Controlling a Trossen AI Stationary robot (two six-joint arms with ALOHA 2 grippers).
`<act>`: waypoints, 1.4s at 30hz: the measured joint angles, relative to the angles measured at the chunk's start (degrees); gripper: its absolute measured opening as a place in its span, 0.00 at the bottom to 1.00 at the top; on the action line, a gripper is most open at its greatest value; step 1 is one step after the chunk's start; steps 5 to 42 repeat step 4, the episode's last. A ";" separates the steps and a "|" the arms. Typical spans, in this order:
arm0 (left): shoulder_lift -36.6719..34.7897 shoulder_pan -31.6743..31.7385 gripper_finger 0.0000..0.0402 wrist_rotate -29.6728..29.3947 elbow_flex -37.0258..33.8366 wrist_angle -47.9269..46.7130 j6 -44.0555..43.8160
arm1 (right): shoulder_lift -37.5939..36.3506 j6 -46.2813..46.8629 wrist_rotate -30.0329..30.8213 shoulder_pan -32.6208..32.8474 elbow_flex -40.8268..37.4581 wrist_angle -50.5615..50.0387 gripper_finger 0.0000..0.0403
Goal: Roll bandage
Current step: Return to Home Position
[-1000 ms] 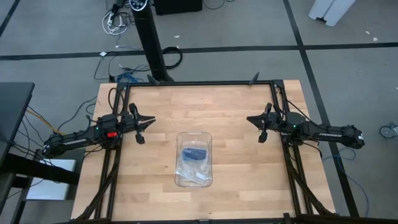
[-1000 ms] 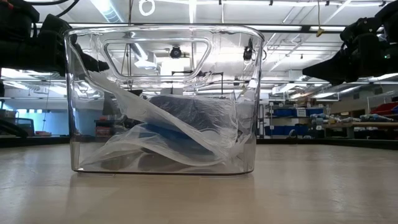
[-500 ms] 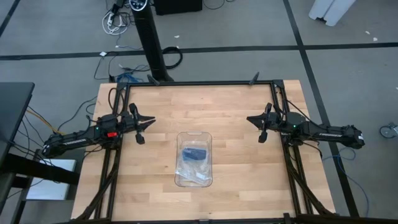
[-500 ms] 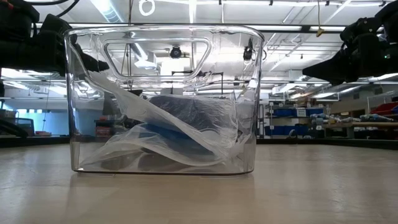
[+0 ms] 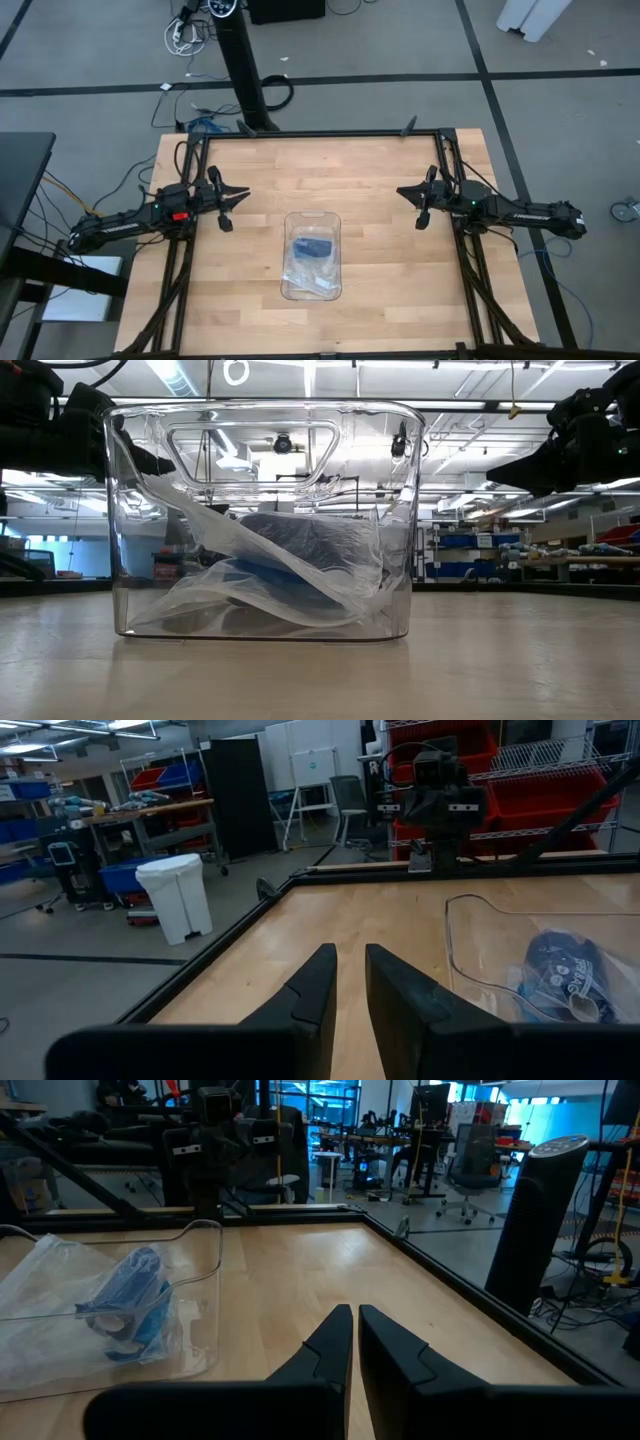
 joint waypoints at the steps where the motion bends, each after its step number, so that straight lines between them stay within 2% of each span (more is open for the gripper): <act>1: 0.00 0.00 0.16 -0.02 0.00 -0.01 0.00 | -0.02 0.00 0.00 0.00 0.00 0.00 0.06; 42: 0.00 0.00 0.16 -0.02 0.00 0.01 0.00 | 0.00 0.00 0.00 0.00 0.00 0.00 0.06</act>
